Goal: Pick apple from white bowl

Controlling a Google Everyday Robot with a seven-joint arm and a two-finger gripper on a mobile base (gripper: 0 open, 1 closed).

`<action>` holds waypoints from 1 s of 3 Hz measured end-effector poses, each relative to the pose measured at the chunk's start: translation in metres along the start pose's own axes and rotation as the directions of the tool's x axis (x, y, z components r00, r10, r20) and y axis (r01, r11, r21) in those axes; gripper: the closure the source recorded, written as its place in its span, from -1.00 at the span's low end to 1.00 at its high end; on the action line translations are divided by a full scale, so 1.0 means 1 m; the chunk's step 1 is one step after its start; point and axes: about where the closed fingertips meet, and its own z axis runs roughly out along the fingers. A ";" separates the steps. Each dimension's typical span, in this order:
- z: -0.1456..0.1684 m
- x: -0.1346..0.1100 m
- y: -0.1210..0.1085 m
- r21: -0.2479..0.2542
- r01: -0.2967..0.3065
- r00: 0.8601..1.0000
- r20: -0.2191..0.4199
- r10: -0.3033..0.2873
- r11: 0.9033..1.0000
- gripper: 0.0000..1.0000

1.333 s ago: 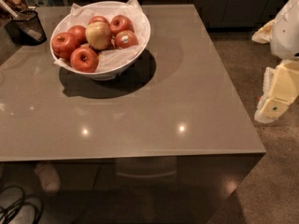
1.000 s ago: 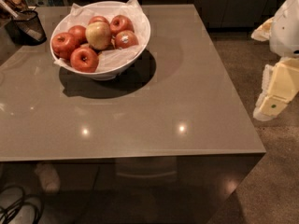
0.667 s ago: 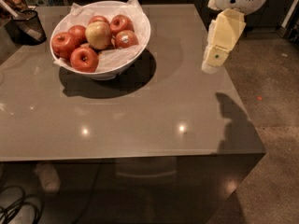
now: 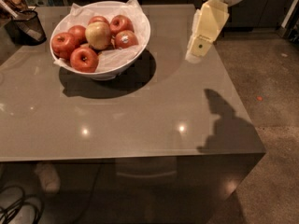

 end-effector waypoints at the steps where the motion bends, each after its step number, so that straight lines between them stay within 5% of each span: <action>1: 0.000 0.000 0.000 0.000 0.000 1.000 0.000 0.000 1.000 -1.00; 3: 0.013 -0.054 -0.027 -0.015 0.075 0.992 0.105 -0.073 0.997 -1.00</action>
Offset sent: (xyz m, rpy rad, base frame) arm 0.0404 0.0477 0.0183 0.1026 -0.0398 0.1204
